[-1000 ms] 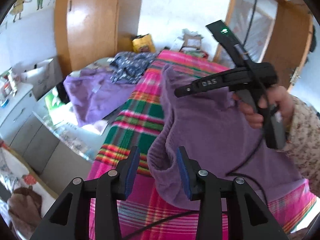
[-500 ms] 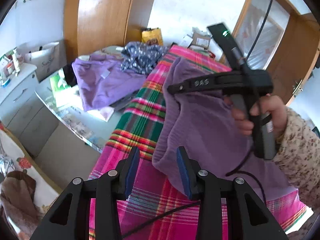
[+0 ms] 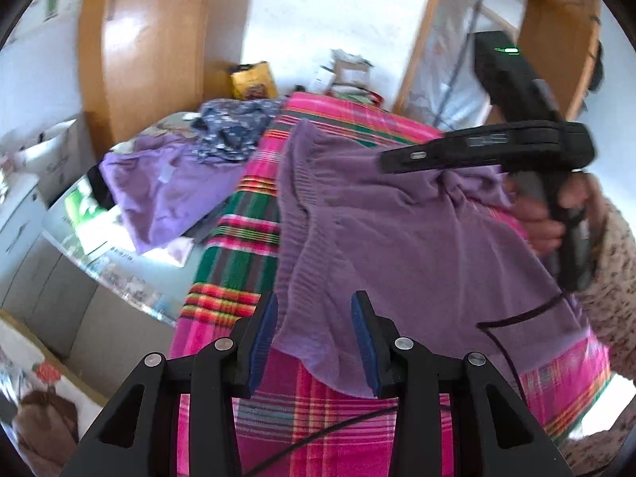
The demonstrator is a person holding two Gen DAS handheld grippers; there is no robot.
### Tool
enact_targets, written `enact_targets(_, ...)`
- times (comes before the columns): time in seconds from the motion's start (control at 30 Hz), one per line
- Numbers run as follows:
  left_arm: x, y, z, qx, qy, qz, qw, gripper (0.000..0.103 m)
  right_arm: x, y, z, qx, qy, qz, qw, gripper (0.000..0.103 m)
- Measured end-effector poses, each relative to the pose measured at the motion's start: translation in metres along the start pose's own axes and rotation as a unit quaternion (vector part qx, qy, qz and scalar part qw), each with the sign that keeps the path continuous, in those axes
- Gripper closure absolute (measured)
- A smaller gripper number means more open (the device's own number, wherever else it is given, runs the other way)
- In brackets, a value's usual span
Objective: Fold clothes
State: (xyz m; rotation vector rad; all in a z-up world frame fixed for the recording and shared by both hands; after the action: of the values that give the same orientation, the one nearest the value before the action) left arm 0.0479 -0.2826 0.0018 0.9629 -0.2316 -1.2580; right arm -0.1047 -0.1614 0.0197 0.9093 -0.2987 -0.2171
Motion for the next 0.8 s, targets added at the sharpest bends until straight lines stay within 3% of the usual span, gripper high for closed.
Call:
enact_targets(0.13, 0.001, -0.014, -0.002, 0.026, -0.018, 0.032, 0.999, 0.063, -0.006, 0.046, -0.034, -0.008, -0.003, -0.018, 1.0, 0.077)
enact_targets(0.37, 0.005, -0.02, -0.003, 0.05, -0.014, 0.024, 0.9984, 0.063, -0.02, 0.109, -0.123, 0.016, -0.032, -0.082, 0.996, 0.068)
enact_targets(0.5, 0.009, -0.025, -0.002, 0.063, 0.003, 0.019, 0.9978, 0.063, -0.014, 0.12, -0.169, 0.046, -0.031, -0.105, 0.993, 0.065)
enact_targets(0.8, 0.013, -0.033, 0.002, 0.085, 0.017, 0.014, 0.9962, 0.063, 0.02, 0.111, -0.208, 0.064, 0.018, -0.114, 0.991, 0.058)
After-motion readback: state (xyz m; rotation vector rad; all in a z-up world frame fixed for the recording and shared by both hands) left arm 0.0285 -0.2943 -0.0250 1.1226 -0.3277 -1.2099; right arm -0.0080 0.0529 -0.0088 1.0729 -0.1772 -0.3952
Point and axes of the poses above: each gripper's, at about its wrist camera, not at the fingertips, and y roughly against the way its jaws point, x to its left, z to its top, the point moved 3 cm from there along -y, roughly the way its jaws point, and after that the axes turned 14 degrees about y, right-handed, at the moved point
